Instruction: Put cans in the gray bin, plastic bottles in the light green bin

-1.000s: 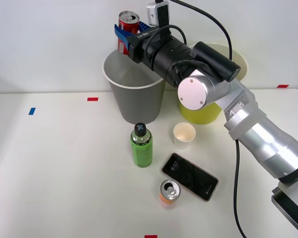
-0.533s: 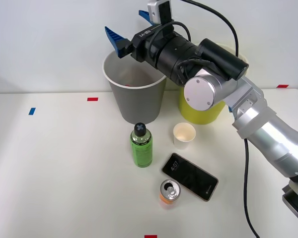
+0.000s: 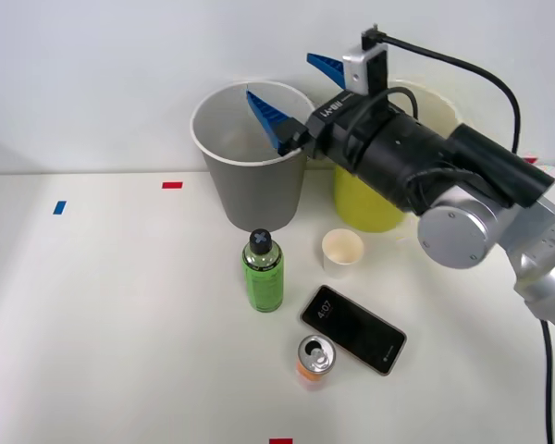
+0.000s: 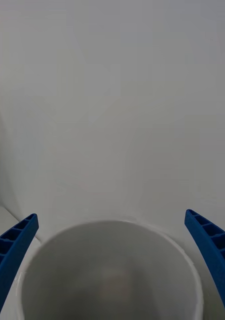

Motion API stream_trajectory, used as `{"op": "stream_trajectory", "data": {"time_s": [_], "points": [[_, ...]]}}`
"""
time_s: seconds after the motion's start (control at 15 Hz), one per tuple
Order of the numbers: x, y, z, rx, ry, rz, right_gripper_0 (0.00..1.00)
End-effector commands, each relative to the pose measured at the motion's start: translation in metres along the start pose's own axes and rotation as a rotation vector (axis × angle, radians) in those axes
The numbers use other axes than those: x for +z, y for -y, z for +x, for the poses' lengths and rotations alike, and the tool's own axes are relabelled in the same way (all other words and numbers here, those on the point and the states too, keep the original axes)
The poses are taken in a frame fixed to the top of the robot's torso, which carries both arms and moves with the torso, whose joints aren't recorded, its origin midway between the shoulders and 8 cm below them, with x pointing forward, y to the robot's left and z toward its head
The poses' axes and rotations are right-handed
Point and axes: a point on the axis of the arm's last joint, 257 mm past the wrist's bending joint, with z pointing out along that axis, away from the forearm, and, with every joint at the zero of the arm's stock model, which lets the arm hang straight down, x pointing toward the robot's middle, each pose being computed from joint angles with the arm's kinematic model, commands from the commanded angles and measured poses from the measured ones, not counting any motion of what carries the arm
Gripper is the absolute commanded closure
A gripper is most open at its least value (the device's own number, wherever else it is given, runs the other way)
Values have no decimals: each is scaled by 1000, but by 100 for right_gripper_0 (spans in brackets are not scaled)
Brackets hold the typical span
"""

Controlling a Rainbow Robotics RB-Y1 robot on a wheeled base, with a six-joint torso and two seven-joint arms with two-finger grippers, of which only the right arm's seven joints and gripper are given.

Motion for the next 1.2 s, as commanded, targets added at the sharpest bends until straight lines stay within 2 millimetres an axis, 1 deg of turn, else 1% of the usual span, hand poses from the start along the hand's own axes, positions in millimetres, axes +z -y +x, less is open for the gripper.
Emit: {"op": "stream_trajectory", "data": {"time_s": [0.07,0.2,0.27,0.47,0.6,0.67,0.73,0.8,0.87,1.0,1.2], "points": [[-62,2,-5,18,-5,26,0],[-97,6,2,35,2,75,0],[-113,8,10,56,15,113,0],[-174,18,27,98,71,263,0],[-210,26,35,71,79,348,0],[-227,30,42,66,69,386,0],[-247,32,50,76,61,435,0],[-259,32,56,90,55,463,0],[-275,33,62,107,48,508,0],[-298,39,69,90,39,598,0],[-318,31,82,90,29,721,0]]}}
